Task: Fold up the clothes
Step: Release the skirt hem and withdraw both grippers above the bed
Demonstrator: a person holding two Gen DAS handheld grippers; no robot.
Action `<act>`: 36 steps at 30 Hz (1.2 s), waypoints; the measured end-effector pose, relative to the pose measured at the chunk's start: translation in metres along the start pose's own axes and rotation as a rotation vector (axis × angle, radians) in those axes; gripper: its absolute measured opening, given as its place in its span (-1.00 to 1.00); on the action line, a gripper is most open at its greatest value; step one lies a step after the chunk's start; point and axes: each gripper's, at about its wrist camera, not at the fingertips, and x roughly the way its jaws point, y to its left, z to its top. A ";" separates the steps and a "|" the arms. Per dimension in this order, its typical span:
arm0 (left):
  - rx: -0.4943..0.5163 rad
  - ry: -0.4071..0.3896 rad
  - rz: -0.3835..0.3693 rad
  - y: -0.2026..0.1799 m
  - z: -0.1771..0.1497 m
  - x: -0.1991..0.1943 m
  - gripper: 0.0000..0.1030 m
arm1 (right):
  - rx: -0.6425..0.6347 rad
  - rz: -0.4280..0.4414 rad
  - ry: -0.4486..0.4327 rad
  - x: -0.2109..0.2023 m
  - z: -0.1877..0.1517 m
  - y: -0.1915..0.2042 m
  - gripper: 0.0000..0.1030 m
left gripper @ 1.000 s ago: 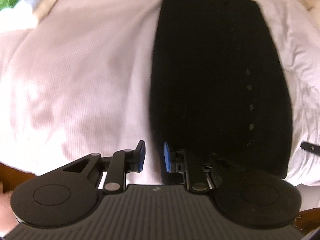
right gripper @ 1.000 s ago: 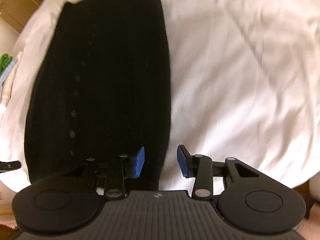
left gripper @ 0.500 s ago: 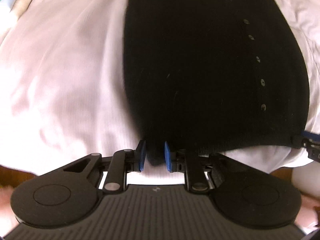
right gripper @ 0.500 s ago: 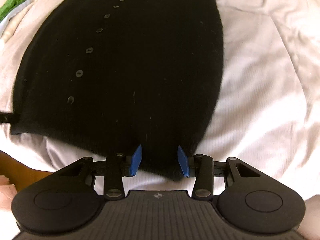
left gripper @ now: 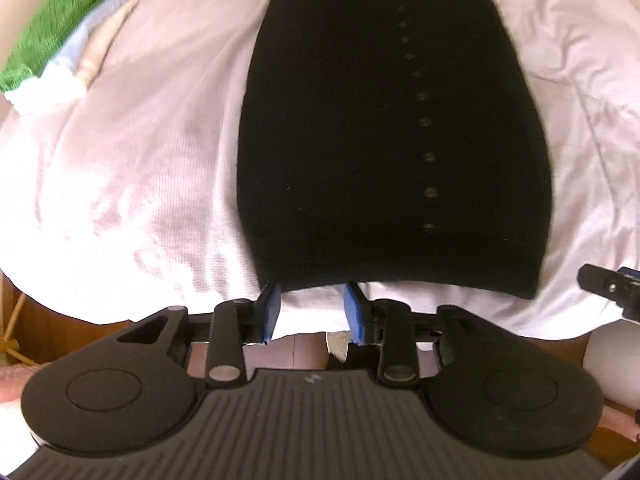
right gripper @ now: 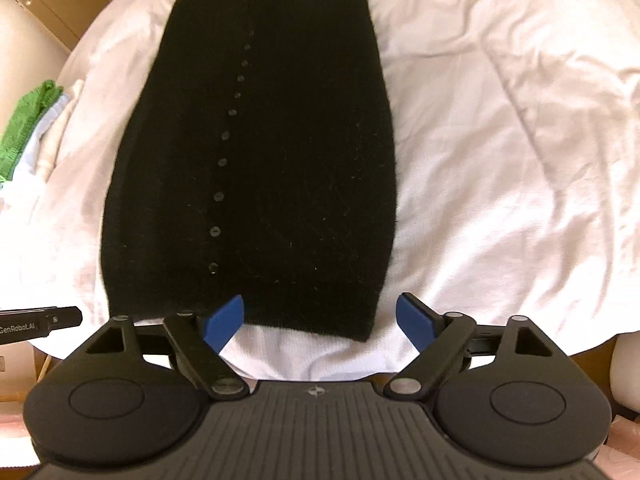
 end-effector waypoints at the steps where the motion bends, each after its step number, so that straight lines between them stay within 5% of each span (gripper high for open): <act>1: 0.004 -0.013 0.001 -0.004 -0.004 -0.008 -0.31 | -0.004 0.009 -0.004 -0.007 -0.005 0.000 0.67; 5: 0.004 -0.059 0.001 -0.025 -0.002 -0.034 -0.28 | -0.024 0.025 -0.023 -0.028 -0.035 -0.005 0.67; 18: -0.035 -0.154 0.004 -0.041 -0.051 -0.076 -0.19 | -0.088 0.039 -0.093 -0.060 -0.026 -0.009 0.69; 36: -0.046 -0.241 0.003 -0.066 -0.070 -0.109 -0.09 | -0.201 0.055 -0.202 -0.101 -0.027 -0.004 0.74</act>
